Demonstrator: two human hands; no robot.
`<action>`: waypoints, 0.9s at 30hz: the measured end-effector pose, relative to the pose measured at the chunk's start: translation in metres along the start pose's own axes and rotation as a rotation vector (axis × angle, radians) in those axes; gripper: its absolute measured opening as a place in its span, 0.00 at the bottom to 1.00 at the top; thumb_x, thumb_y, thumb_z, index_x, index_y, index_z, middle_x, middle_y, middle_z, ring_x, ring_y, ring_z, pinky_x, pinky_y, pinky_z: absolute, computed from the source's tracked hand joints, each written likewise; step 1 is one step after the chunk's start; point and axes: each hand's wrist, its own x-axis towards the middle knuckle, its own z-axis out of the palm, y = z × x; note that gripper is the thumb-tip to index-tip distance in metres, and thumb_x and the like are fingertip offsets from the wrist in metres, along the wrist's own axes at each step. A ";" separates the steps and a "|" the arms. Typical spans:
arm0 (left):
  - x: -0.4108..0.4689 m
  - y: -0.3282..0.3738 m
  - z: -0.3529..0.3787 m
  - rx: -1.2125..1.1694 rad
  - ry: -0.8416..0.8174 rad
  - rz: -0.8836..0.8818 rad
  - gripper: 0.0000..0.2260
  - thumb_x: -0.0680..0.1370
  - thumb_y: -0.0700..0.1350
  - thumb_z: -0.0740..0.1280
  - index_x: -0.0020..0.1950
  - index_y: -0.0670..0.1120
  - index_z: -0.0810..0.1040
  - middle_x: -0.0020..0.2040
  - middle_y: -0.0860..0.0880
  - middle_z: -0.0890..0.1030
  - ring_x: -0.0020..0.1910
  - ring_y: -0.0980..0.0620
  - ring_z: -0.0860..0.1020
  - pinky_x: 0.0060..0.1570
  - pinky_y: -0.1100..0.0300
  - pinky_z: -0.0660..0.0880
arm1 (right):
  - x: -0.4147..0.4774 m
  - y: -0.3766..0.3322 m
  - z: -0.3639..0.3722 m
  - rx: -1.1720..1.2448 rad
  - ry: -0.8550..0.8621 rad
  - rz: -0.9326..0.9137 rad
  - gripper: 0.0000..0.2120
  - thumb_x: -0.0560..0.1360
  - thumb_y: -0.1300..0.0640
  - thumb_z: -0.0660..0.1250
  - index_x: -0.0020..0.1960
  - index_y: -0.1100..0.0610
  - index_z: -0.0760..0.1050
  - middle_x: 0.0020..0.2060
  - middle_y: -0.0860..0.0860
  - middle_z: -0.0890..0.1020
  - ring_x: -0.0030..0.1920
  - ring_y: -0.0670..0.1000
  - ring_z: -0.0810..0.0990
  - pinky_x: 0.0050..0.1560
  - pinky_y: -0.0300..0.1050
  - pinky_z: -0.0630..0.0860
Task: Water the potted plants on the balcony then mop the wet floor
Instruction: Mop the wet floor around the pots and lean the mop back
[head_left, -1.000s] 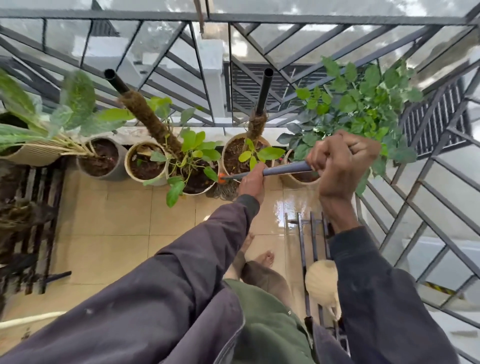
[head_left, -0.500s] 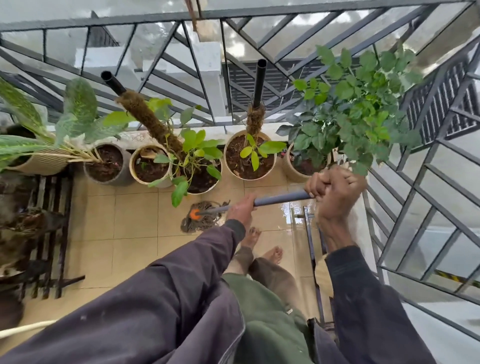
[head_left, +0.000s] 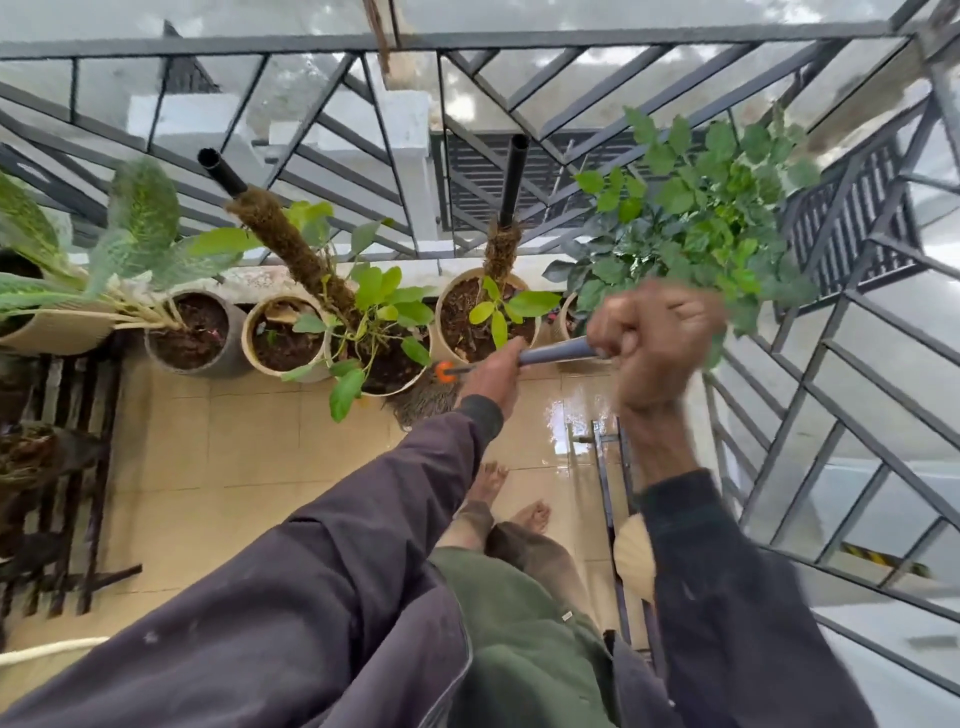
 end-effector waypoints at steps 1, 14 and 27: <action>0.002 -0.005 -0.002 -0.015 -0.010 -0.022 0.09 0.80 0.35 0.63 0.58 0.46 0.73 0.47 0.44 0.80 0.44 0.42 0.80 0.44 0.49 0.77 | -0.002 0.005 0.007 -0.022 0.001 0.024 0.16 0.68 0.61 0.64 0.24 0.48 0.75 0.20 0.41 0.70 0.19 0.49 0.67 0.27 0.43 0.65; -0.066 -0.096 0.004 0.136 -0.095 -0.213 0.21 0.81 0.39 0.64 0.74 0.48 0.69 0.55 0.37 0.81 0.52 0.35 0.80 0.50 0.46 0.75 | -0.042 0.047 0.022 0.027 -0.101 0.241 0.19 0.69 0.64 0.66 0.22 0.50 0.71 0.19 0.42 0.67 0.20 0.46 0.65 0.30 0.39 0.66; -0.113 -0.075 -0.011 0.101 0.016 -0.054 0.12 0.81 0.38 0.64 0.64 0.44 0.75 0.55 0.40 0.81 0.52 0.38 0.80 0.48 0.47 0.73 | -0.100 -0.002 0.025 0.114 -0.105 -0.005 0.20 0.67 0.71 0.60 0.24 0.50 0.71 0.19 0.42 0.67 0.19 0.47 0.63 0.28 0.43 0.63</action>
